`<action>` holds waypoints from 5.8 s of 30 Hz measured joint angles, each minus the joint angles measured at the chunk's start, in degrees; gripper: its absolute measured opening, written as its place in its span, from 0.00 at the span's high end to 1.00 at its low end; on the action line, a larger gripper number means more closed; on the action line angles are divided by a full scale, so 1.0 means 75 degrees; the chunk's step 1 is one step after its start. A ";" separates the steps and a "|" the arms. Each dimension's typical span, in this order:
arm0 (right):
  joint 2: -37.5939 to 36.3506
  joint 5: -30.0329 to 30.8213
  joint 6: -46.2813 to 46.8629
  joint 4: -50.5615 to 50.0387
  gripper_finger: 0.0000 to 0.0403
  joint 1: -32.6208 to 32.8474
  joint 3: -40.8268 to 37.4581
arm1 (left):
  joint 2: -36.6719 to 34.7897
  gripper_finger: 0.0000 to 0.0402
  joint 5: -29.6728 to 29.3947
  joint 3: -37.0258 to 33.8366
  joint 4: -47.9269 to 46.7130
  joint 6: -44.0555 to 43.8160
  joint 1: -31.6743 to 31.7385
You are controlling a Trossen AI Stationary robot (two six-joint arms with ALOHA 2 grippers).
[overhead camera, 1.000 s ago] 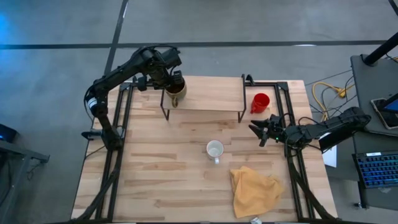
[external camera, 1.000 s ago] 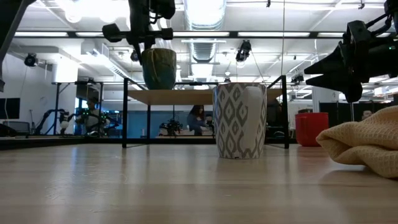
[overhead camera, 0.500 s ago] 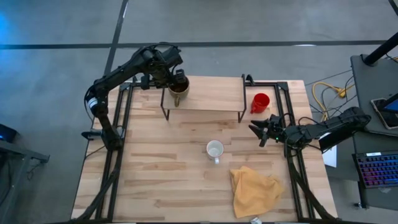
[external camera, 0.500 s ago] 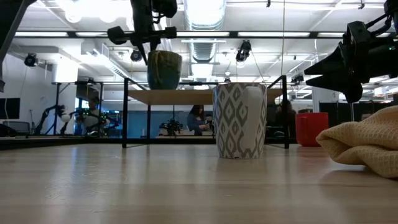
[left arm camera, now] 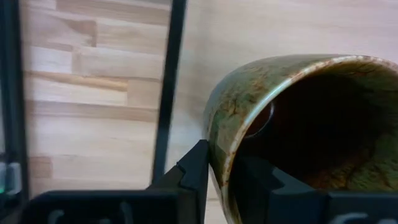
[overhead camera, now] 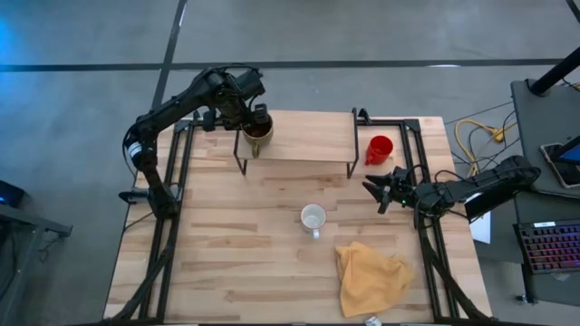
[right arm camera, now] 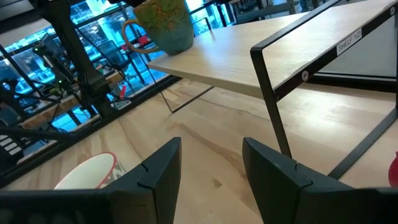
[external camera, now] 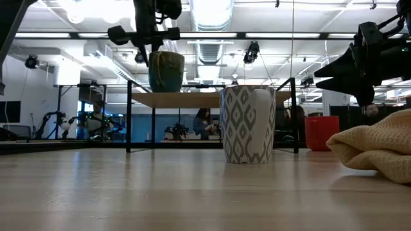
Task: Stack small to large cups/mugs on shelf
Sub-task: Put the brown mug on the shelf, then put the white mug on the shelf
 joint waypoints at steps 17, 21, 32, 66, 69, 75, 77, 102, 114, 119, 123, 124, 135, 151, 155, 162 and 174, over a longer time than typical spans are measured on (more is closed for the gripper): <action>-0.0001 0.0000 -0.0017 -0.0006 0.59 0.0000 -0.0002 | -0.0012 0.89 -0.0154 -0.0064 0.0039 -0.0035 -0.0006; 0.0000 0.0000 -0.0017 -0.0017 0.59 0.0000 0.0000 | -0.0016 0.89 -0.0178 -0.0180 0.0059 -0.0035 -0.0003; -0.0001 -0.0003 -0.0015 -0.0017 0.59 0.0000 -0.0002 | -0.0027 0.89 -0.0106 -0.0342 0.0775 0.0020 0.0000; 0.0005 0.0001 -0.0015 -0.0114 0.59 0.0000 -0.0002 | -0.1046 0.64 0.0051 -0.0375 0.0737 0.0584 -0.0197; 0.0005 0.0006 -0.0015 -0.0141 0.59 0.0000 -0.0002 | -0.1394 0.64 0.0021 -0.0414 0.0747 0.0780 -0.0541; 0.0007 0.0055 -0.0029 -0.0181 0.59 0.0000 0.0000 | -0.1773 0.74 -0.0148 -0.0874 0.0747 0.0991 -0.1488; 0.0005 0.0064 -0.0032 -0.0181 0.59 0.0000 0.0000 | -0.1818 0.83 -0.0330 -0.1153 0.0746 0.0985 -0.1713; 0.0002 0.0061 0.0007 -0.0161 0.59 0.0000 -0.0001 | -0.1734 1.00 -0.0772 -0.2803 0.2558 0.1212 -0.1833; 0.0005 0.0061 -0.0008 -0.0163 0.59 0.0000 0.0001 | -0.1734 1.00 -0.0565 -0.2799 0.2678 0.1221 -0.1845; -0.0001 0.0060 -0.0017 -0.0166 0.59 0.0000 -0.0002 | -0.1804 1.00 -0.0561 -0.2794 0.2412 0.1354 -0.1845; -0.0001 0.0058 -0.0009 -0.0166 0.59 0.0000 0.0001 | -0.2252 1.00 -0.0539 -0.2795 0.2366 0.1260 -0.1952; -0.0001 0.0058 0.0001 -0.0163 0.59 0.0000 -0.0001 | -0.2436 1.00 -0.0559 -0.2795 0.2417 0.1162 -0.2001; -0.0013 -0.0023 0.0200 0.1935 0.59 0.0000 0.0001 | -0.4118 1.00 -0.1564 -0.2995 0.2707 0.0622 -0.2940; 0.0174 -0.2936 -0.0289 0.2966 0.59 0.0003 0.0943 | -0.4223 1.00 -0.1637 -0.7055 0.8468 0.0982 -0.6873; 0.0327 -0.2893 -0.1695 0.2427 0.59 0.0003 0.1317 | -0.4208 1.00 -0.1504 -0.7857 0.8611 -0.0057 -0.7347; 0.0824 -0.2997 -0.0664 0.1949 0.59 0.0003 0.2002 | -0.4208 1.00 -0.1574 -0.8772 0.9107 0.0252 -0.7625; 0.2958 -0.3177 0.1353 0.1558 0.59 0.0004 0.3914 | -0.4214 1.00 -0.1582 -1.0247 1.0621 0.0996 -0.7635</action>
